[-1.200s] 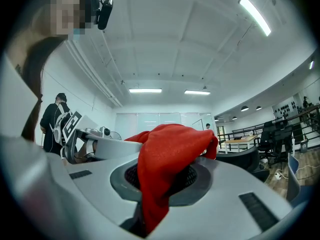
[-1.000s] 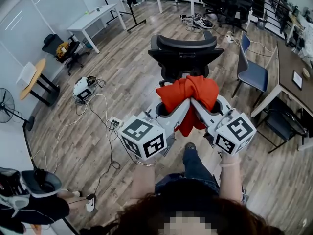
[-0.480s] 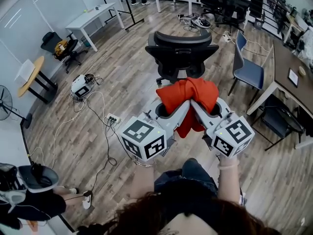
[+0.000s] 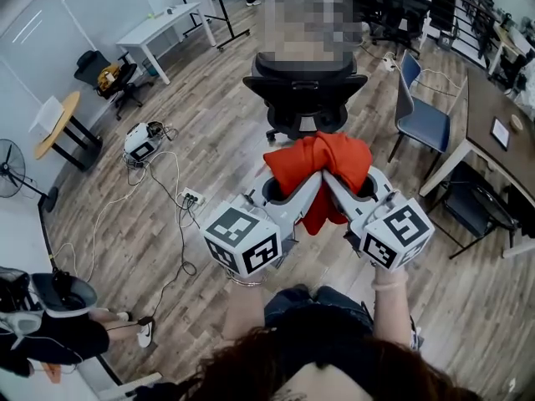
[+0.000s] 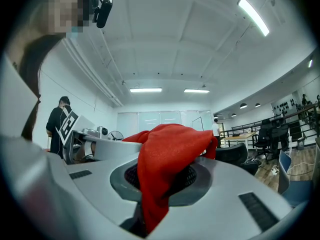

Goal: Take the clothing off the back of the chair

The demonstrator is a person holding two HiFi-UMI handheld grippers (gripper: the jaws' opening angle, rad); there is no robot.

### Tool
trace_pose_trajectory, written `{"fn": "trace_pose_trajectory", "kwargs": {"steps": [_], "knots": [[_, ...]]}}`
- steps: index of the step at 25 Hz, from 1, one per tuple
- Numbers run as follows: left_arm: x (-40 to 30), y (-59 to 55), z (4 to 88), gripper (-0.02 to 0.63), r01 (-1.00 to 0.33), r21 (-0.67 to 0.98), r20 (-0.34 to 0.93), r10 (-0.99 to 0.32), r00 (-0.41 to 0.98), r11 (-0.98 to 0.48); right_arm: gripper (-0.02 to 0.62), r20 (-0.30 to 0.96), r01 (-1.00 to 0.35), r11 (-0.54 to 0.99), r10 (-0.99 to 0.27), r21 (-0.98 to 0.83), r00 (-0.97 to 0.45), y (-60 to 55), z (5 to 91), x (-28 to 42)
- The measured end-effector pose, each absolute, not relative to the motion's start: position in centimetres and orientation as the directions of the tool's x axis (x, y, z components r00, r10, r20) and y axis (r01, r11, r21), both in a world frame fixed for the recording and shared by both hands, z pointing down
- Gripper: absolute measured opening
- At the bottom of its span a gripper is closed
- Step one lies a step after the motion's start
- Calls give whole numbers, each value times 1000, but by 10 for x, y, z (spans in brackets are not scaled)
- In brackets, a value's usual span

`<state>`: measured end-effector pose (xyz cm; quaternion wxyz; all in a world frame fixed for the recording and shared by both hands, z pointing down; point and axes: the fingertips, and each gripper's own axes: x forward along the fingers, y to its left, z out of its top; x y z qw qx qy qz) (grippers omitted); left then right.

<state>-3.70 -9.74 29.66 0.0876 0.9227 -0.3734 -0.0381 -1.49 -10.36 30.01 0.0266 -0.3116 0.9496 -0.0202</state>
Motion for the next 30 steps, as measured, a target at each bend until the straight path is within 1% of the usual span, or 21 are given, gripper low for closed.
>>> {"fn": "trace_pose_trajectory", "kwargs": {"steps": [17,30], "knots": [[17,-63,281,94,-721,177,0,-732,681,-670,67,-22,-554,832,-554,-34,-832,-71,284,39],[33,-44,278,94,-735,170,14,-744,668,-657,67,-19,-529,848,-529,-33,-848,-52,281,54]]}}
